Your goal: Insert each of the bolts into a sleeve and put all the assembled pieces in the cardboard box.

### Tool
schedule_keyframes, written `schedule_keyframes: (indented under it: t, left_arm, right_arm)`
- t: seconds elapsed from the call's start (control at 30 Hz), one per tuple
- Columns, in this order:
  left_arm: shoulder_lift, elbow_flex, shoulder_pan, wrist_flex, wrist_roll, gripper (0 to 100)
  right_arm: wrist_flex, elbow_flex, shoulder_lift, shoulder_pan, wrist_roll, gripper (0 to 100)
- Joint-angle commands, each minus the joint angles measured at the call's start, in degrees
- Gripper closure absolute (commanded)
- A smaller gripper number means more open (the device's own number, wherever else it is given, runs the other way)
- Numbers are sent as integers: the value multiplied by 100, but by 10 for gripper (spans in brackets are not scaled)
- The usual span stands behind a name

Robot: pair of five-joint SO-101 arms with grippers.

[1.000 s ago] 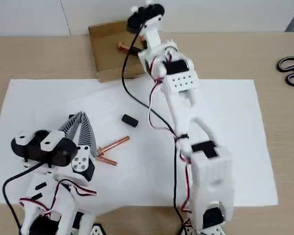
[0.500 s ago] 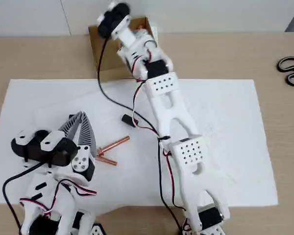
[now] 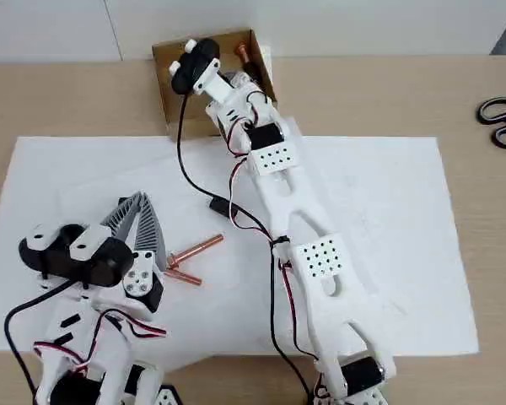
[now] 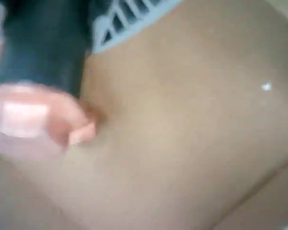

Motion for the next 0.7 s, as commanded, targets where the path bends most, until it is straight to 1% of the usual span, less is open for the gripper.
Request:
schedule_keyframes:
  t: [0.0,0.1,0.13,0.4,0.5,0.57,0.6,0.67]
  left_arm:
    - [-53,-13,26,-114,0,994]
    - [-53,-40,26,-114,0,994]
    - [-53,-40,26,-114,0,994]
    - [-53,-40,26,-114,0,994]
    - [-53,-40,26,-114,0,994]
    - [-53,-40,26,-114,0,994]
    - [-53,-40,26,-114,0,994]
    - [-53,-40,26,-114,0,994]
  right_arm:
    - [-180,-431,-180,66,35,940]
    - [-84,-431,-180,57,35,831]
    - [-31,-431,-180,48,35,813]
    - [84,-431,-180,-84,70,812]
    - [92,-440,-180,-119,413,812]
    - [145,-440,-198,-119,457,812]
    - [312,-475,-259,-127,448,812]
    - [1182,-897,-629,-198,448,812]
